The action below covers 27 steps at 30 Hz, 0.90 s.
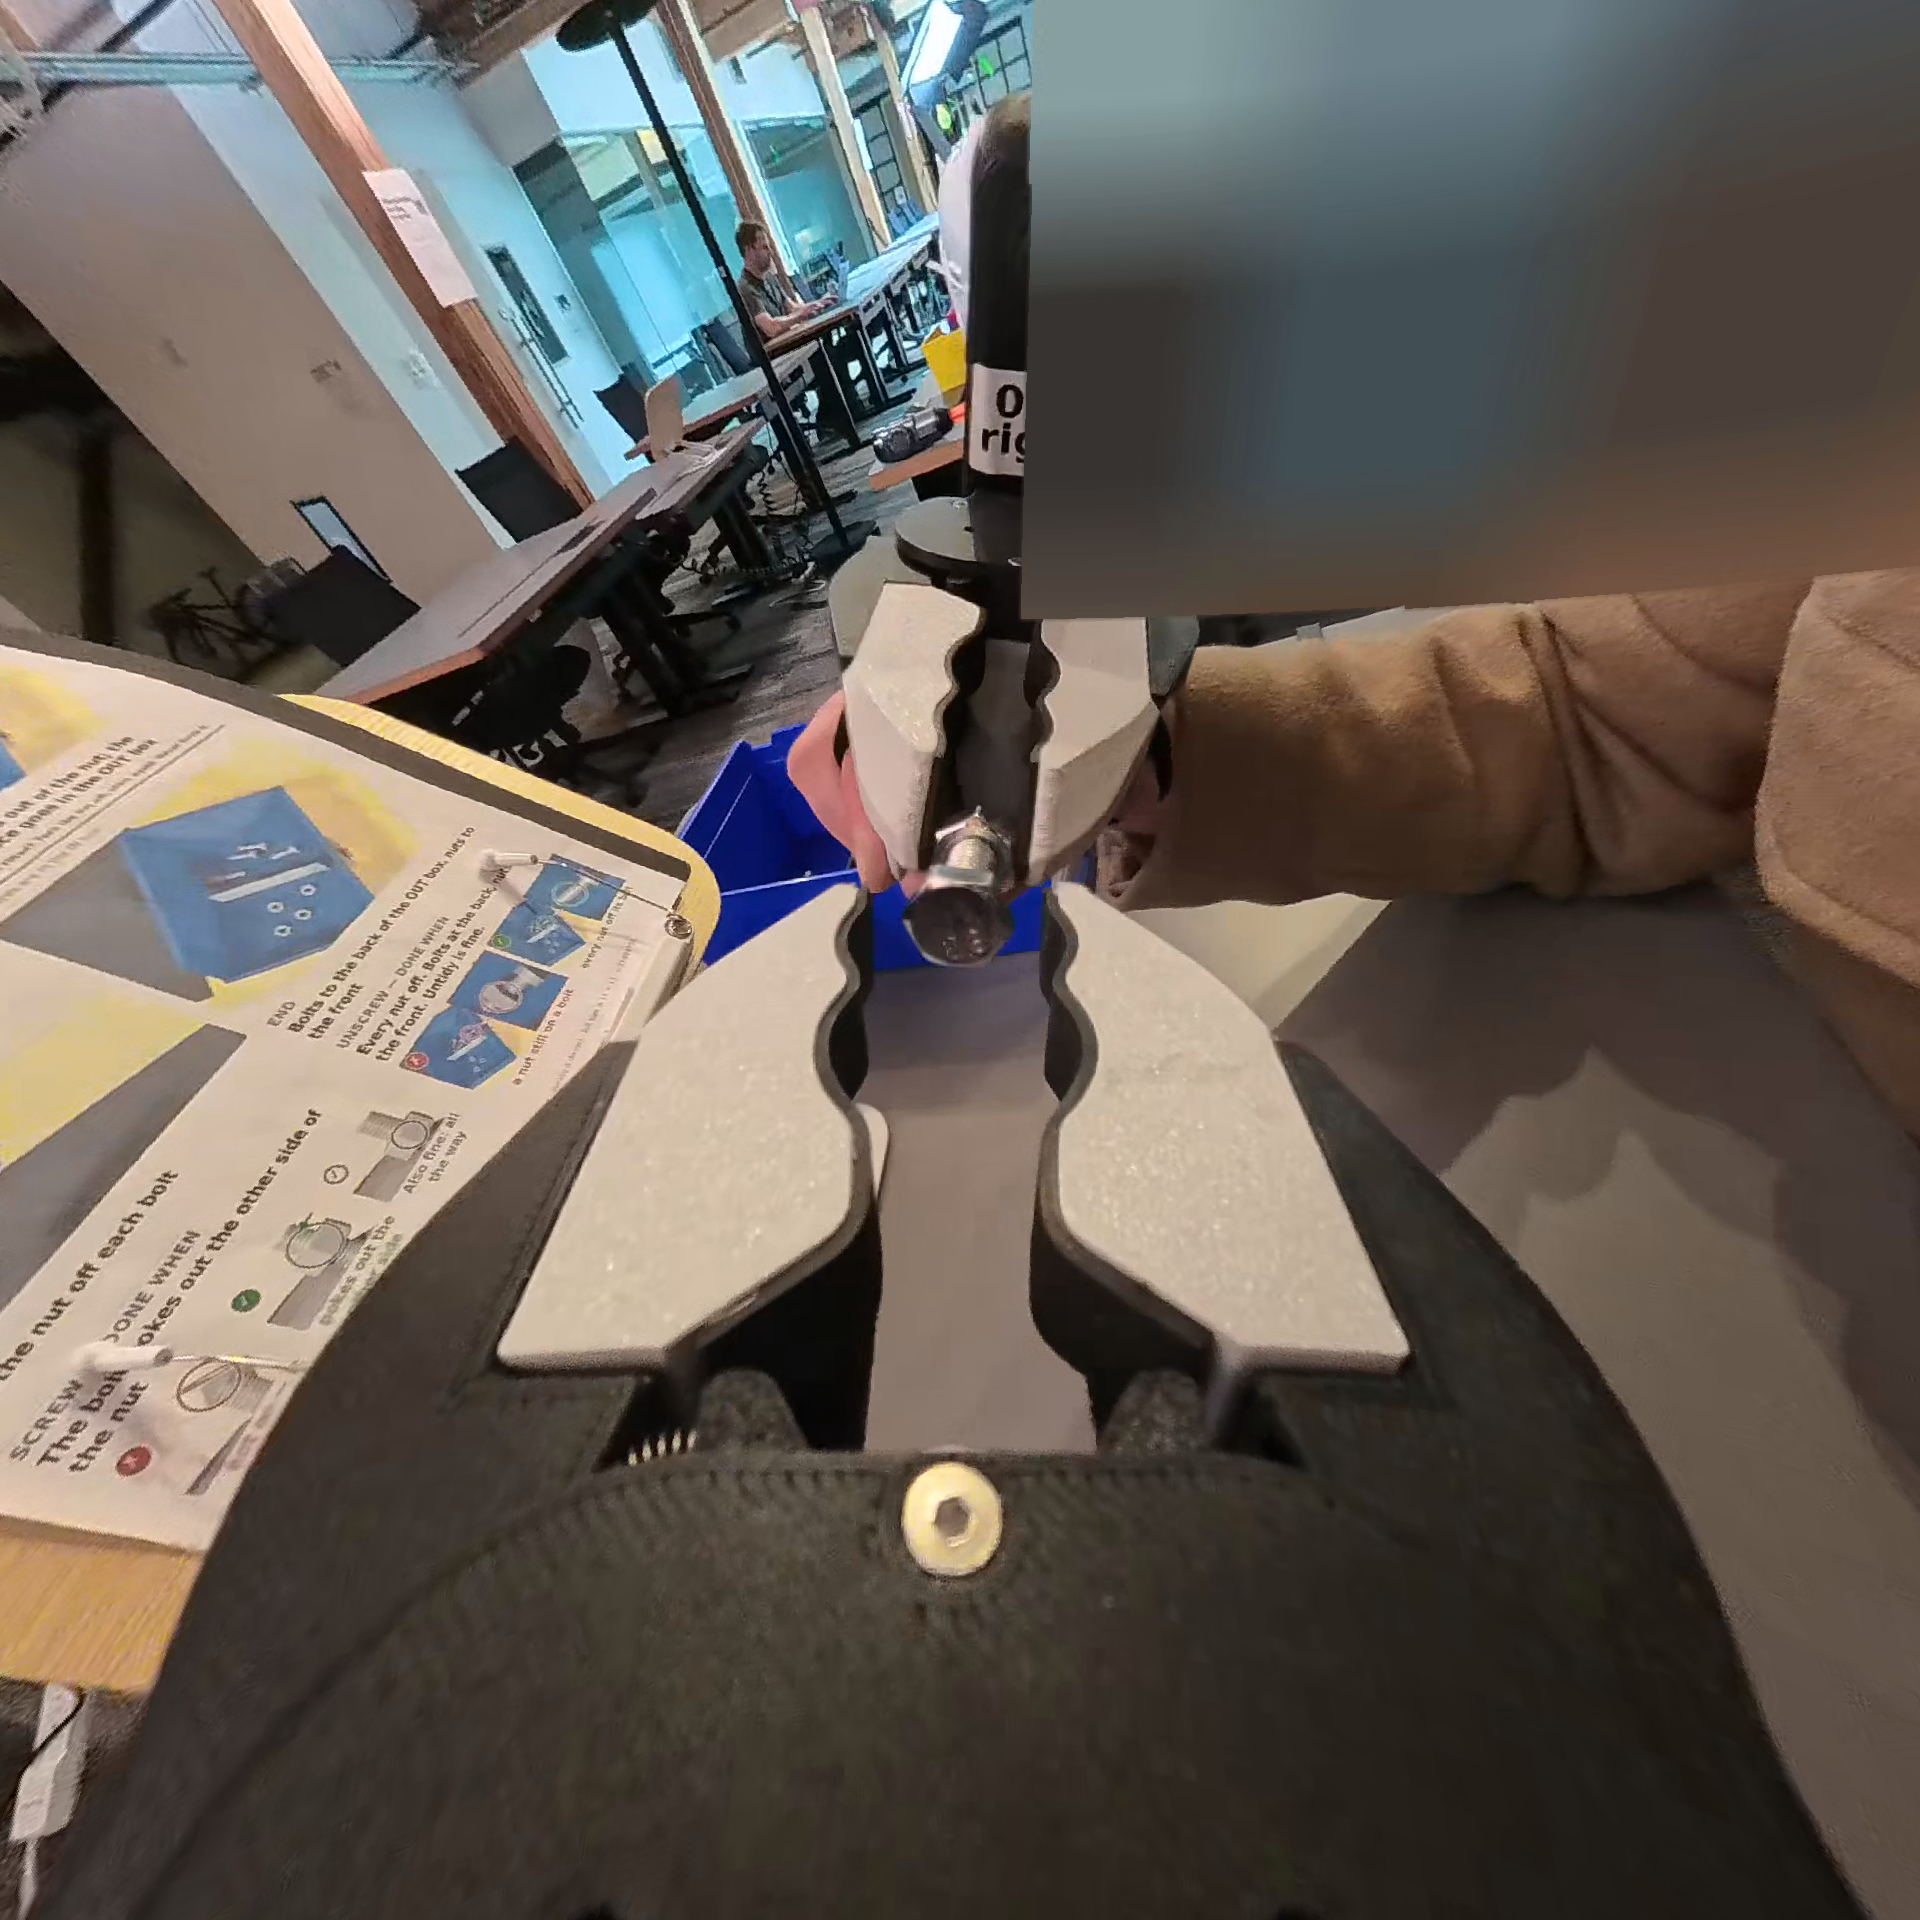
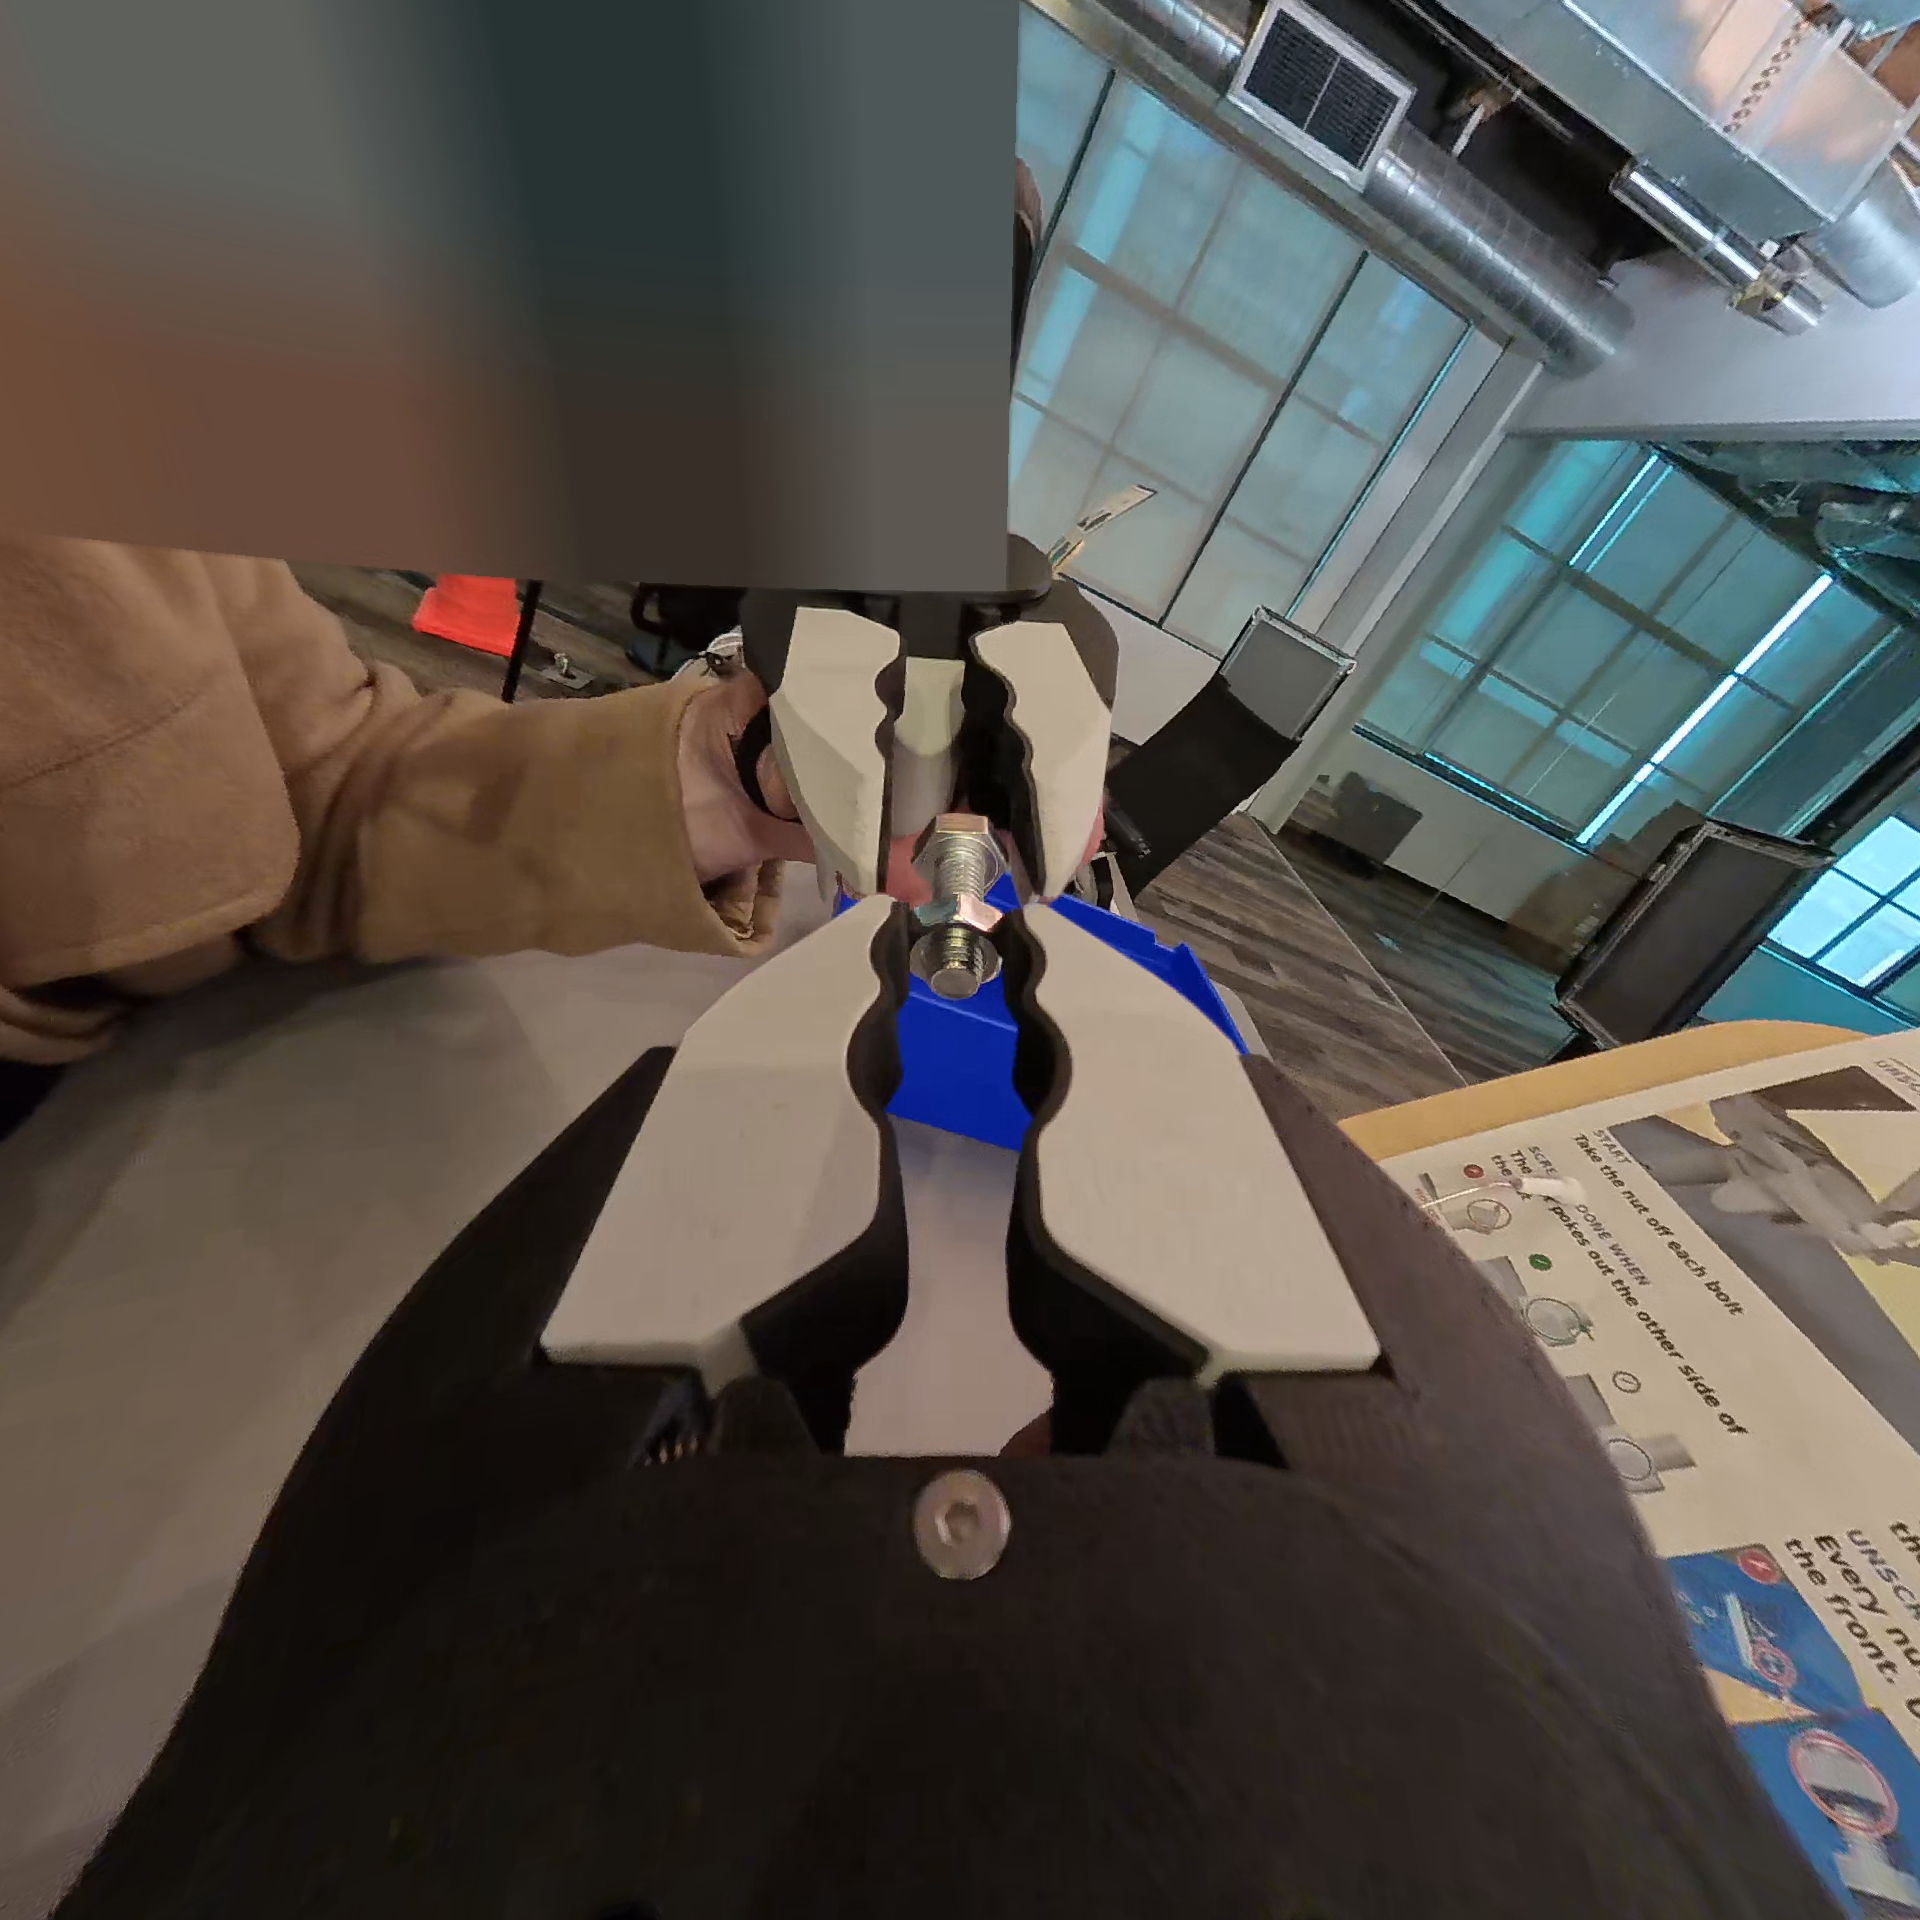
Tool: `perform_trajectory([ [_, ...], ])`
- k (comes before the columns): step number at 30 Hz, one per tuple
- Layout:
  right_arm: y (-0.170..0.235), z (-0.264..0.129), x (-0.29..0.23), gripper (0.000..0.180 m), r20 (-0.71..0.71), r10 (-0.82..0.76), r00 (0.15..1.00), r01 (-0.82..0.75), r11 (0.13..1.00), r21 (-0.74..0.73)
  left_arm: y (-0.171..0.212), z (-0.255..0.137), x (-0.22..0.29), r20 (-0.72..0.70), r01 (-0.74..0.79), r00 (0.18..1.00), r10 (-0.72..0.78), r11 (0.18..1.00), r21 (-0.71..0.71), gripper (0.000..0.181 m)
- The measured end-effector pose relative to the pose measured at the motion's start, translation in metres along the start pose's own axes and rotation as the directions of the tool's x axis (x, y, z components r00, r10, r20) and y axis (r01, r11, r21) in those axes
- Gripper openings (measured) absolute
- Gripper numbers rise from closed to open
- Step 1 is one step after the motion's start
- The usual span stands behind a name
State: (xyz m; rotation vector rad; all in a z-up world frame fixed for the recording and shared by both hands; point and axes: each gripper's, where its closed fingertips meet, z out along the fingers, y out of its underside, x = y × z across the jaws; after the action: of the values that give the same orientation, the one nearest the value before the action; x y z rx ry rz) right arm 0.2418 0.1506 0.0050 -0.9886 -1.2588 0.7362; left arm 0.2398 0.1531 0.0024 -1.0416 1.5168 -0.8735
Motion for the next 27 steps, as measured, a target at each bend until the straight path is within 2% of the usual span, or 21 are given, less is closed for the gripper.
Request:
perform_trajectory([
  [5,0.0,0.002,-0.002,0.017,0.012,0.012,1.0,-0.012,1.0,0.017,0.002,0.001,0.003,-0.029,0.01,1.0,-0.009,1.0,0.011,0.019],
  [17,-0.003,0.001,0.003,0.017,-0.02,0.015,1.0,-0.014,0.999,0.049,0.003,0.002,-0.002,0.005,-0.016,1.0,0.016,0.999,0.033,0.018],
  [19,-0.007,-0.002,0.006,0.031,-0.029,0.036,0.999,-0.033,0.996,0.079,0.004,0.002,-0.005,0.026,-0.024,0.999,0.023,0.999,0.029,0.018],
  [21,-0.005,-0.003,0.009,0.038,-0.023,0.072,0.997,-0.07,0.995,0.074,0.003,0.0,-0.007,0.036,-0.024,0.999,0.022,0.999,0.04,0.018],
  [27,0.008,0.004,0.005,0.039,0.017,0.13,0.991,-0.131,0.991,0.024,0.0,-0.004,-0.012,0.063,-0.017,0.998,0.012,0.997,0.073,0.018],
])
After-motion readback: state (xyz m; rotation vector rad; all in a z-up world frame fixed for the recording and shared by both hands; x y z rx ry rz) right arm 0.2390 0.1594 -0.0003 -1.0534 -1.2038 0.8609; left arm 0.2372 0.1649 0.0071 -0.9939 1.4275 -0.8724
